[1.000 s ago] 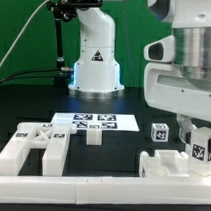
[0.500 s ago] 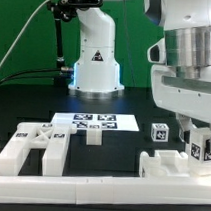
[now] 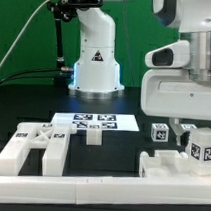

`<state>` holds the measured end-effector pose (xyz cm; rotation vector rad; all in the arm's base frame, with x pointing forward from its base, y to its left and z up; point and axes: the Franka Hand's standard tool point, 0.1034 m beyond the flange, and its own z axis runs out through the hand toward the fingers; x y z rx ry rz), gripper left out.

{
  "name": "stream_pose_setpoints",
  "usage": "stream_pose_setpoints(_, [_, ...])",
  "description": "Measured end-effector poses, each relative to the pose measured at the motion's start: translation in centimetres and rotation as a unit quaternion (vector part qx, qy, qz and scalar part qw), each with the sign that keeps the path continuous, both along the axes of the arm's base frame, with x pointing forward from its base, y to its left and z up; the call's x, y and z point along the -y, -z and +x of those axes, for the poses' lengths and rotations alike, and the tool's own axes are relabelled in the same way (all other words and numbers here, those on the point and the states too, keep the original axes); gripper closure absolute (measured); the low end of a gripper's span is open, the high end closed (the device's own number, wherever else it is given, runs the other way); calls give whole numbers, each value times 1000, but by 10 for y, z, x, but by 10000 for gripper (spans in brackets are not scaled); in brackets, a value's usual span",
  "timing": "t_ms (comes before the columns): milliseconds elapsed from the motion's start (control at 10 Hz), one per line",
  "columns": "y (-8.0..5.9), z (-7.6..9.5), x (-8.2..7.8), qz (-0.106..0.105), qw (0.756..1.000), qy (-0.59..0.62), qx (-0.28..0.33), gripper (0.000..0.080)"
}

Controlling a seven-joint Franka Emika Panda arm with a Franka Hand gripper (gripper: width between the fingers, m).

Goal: Assemble chair

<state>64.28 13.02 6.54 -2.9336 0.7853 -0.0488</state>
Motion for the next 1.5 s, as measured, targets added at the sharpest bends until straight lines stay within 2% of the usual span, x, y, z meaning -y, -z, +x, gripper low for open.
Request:
stream_pose_setpoints(300, [0,0,0,-6,995,-99,9,514])
stream_pose_setpoints(400, [-2,2,2,-25,978,-207,19,151])
stream_pose_setpoints(500, [-7,10,13,-32,952,-302,33,151])
stream_pose_setpoints(600, [-10,13,20,-33,950,-307,36,151])
stream_pose_setpoints(700, [-9,12,20,-33,952,-301,35,151])
stream_pose_setpoints(900, [-9,12,20,-32,954,-295,35,401])
stream_pose_setpoints(1000, [-9,12,19,-27,966,-254,32,515])
stream_pose_setpoints(1300, [-8,12,18,-17,989,-142,23,513])
stream_pose_setpoints(1500, [-8,11,18,-4,1000,14,10,513])
